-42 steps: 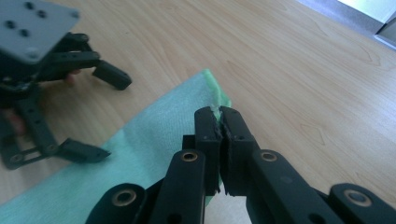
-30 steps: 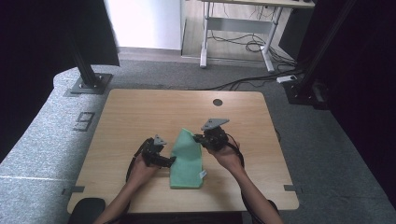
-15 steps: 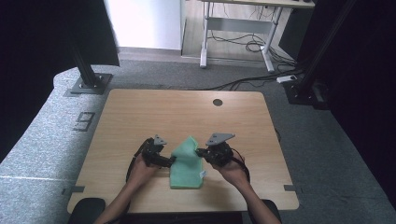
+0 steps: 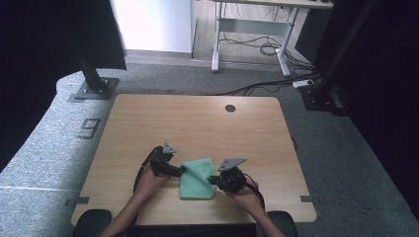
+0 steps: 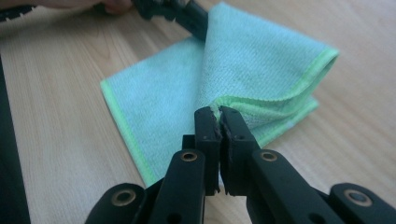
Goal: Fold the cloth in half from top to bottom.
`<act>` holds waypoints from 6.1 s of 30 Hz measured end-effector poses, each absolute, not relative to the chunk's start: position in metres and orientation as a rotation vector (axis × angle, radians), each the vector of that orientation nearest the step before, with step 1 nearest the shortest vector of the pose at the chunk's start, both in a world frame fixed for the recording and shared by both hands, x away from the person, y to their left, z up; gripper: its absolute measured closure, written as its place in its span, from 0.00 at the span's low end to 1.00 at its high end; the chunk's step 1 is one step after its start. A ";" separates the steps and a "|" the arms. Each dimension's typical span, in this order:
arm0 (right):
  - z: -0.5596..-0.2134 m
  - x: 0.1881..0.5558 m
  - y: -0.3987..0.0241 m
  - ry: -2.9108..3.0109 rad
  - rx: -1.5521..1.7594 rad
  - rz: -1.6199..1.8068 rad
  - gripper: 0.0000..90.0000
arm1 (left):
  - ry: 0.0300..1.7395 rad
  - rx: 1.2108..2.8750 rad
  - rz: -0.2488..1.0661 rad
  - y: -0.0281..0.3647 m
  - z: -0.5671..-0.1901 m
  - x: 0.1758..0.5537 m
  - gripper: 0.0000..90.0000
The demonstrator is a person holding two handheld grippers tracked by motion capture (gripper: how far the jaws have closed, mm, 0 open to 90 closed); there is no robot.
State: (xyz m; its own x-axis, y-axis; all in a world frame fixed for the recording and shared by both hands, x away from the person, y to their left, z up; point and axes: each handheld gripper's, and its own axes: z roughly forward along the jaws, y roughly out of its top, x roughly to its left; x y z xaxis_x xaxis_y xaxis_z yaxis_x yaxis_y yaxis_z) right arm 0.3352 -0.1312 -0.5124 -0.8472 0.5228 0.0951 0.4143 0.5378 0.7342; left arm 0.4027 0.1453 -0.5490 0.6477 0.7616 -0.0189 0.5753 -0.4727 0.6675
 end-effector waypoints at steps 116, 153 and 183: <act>-0.538 0.320 -0.129 2.581 0.927 1.071 0.34 | 0.846 2.346 0.221 0.138 -0.536 0.316 0.02; -0.550 0.346 -0.134 2.465 1.026 1.085 0.23 | 0.974 2.242 0.321 0.146 -0.548 0.366 0.00; -0.554 0.422 -0.137 2.330 1.156 1.082 0.15 | 1.030 2.207 0.346 0.144 -0.549 0.440 0.00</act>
State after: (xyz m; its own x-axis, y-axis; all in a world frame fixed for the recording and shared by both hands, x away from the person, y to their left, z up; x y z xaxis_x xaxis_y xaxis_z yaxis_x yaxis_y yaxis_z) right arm 0.4220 -0.1369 -0.5543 -0.6199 0.7835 0.0432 0.5383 0.3847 0.7498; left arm 0.4400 0.1436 -0.5488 0.6534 0.7560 -0.0401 0.5789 -0.4648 0.6699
